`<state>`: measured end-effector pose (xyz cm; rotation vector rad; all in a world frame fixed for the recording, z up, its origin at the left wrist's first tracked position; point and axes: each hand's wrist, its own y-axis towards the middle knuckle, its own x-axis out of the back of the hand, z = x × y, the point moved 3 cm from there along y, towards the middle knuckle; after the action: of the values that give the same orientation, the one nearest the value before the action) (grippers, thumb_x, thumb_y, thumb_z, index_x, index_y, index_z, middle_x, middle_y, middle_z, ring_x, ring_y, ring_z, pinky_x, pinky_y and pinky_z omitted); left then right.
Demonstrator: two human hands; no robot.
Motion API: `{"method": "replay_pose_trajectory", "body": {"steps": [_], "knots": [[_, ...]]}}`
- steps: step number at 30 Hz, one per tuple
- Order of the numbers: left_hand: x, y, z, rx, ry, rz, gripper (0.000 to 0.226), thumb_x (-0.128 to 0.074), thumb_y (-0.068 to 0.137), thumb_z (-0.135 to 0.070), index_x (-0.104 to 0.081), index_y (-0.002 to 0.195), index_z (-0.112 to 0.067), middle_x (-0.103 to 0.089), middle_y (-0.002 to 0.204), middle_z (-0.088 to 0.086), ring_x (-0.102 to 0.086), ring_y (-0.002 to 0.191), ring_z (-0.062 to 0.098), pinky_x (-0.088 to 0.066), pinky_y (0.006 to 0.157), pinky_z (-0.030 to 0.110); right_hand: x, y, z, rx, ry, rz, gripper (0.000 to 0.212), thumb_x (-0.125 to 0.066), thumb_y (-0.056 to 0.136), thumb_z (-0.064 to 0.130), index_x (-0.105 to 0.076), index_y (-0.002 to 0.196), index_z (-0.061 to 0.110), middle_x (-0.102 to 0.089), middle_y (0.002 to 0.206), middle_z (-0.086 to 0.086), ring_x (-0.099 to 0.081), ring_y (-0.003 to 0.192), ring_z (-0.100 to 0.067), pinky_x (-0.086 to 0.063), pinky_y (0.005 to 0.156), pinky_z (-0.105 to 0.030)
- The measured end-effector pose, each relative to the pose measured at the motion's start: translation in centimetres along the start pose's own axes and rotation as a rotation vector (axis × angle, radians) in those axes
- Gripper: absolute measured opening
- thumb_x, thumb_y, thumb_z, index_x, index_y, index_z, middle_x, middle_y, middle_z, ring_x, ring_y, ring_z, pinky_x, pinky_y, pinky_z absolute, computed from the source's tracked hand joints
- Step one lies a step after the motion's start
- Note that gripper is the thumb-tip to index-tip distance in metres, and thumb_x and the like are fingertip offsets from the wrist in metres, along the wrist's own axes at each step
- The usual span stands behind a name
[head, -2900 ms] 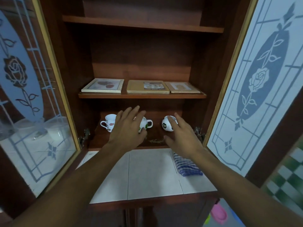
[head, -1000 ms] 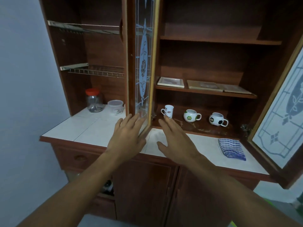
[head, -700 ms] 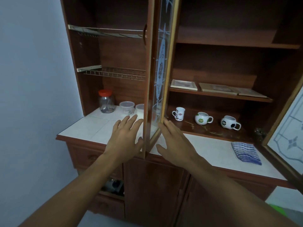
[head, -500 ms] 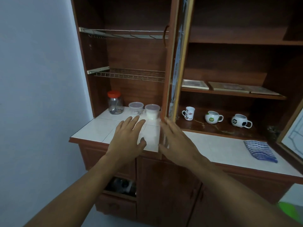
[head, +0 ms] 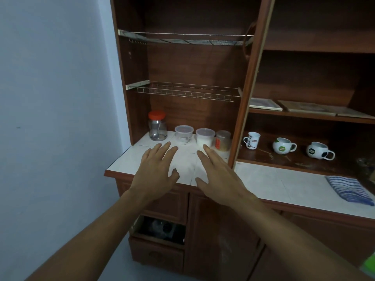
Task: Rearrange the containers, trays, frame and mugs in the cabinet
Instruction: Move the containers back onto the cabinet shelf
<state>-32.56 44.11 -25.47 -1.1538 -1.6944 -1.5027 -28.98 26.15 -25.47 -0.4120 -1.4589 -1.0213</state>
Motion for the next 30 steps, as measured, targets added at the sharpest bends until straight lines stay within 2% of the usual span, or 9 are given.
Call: {"method": "replay_pose_trajectory", "body": {"steps": [6, 9, 15, 19, 22, 30], "knots": [[-0.5, 0.7, 2.0, 0.012, -0.014, 0.005, 0.065, -0.053, 0.092, -0.038, -0.028, 0.15, -0.023, -0.02, 0.16, 0.002, -0.014, 0.148, 0.025, -0.008, 0.119, 0.044, -1.4, 2.4, 0.6, 0.0, -0.002, 0.023, 0.076, -0.051, 0.096, 0.044, -0.011, 0.156, 0.021, 0.002, 0.165, -0.002, -0.003, 0.151, -0.021, -0.014, 0.119, -0.032], [-0.8, 1.4, 3.7, 0.002, -0.023, -0.001, 0.066, -0.045, 0.088, -0.043, -0.032, 0.149, -0.021, -0.025, 0.158, 0.005, -0.018, 0.147, 0.027, -0.011, 0.118, 0.046, -2.2, 3.4, 1.3, -0.016, -0.002, 0.047, 0.075, -0.049, 0.097, 0.045, -0.009, 0.156, 0.022, 0.006, 0.165, -0.001, 0.001, 0.151, -0.019, -0.013, 0.118, -0.031], [-1.4, 3.8, 7.3, -0.053, -0.059, 0.022, 0.071, -0.041, 0.082, -0.046, -0.034, 0.148, -0.02, -0.028, 0.157, 0.005, -0.021, 0.146, 0.027, -0.012, 0.118, 0.046, -3.4, 6.1, 2.9, -0.115, 0.009, 0.039, 0.076, -0.052, 0.097, 0.043, -0.009, 0.156, 0.024, 0.006, 0.164, 0.003, -0.004, 0.151, -0.018, -0.021, 0.117, -0.03], [-1.5, 4.8, 10.4, -0.093, -0.052, 0.046, 0.067, -0.046, 0.087, -0.044, -0.032, 0.149, -0.022, -0.025, 0.158, 0.004, -0.019, 0.147, 0.026, -0.011, 0.118, 0.045, -4.1, 7.6, 4.6, -0.181, 0.038, 0.019, 0.075, -0.052, 0.097, 0.041, -0.01, 0.156, 0.023, 0.004, 0.165, 0.002, -0.006, 0.151, -0.018, -0.021, 0.117, -0.029], [-1.5, 5.0, 12.3, -0.119, -0.074, 0.058, 0.07, -0.039, 0.083, -0.044, -0.034, 0.148, -0.02, -0.027, 0.158, 0.005, -0.021, 0.146, 0.027, -0.012, 0.118, 0.046, -5.3, 8.4, 5.6, -0.236, 0.073, 0.012, 0.076, -0.053, 0.096, 0.04, -0.011, 0.156, 0.023, 0.004, 0.165, 0.002, -0.007, 0.151, -0.018, -0.021, 0.117, -0.029], [-2.7, 7.1, 15.1, -0.112, -0.11, 0.083, 0.073, -0.037, 0.081, -0.048, -0.032, 0.149, -0.022, -0.025, 0.158, 0.003, -0.018, 0.147, 0.025, -0.013, 0.12, 0.048, -7.6, 11.5, 6.2, -0.268, 0.092, 0.013, 0.076, -0.053, 0.096, 0.042, -0.01, 0.156, 0.024, 0.005, 0.164, 0.004, -0.008, 0.151, -0.018, -0.026, 0.117, -0.034]]}}
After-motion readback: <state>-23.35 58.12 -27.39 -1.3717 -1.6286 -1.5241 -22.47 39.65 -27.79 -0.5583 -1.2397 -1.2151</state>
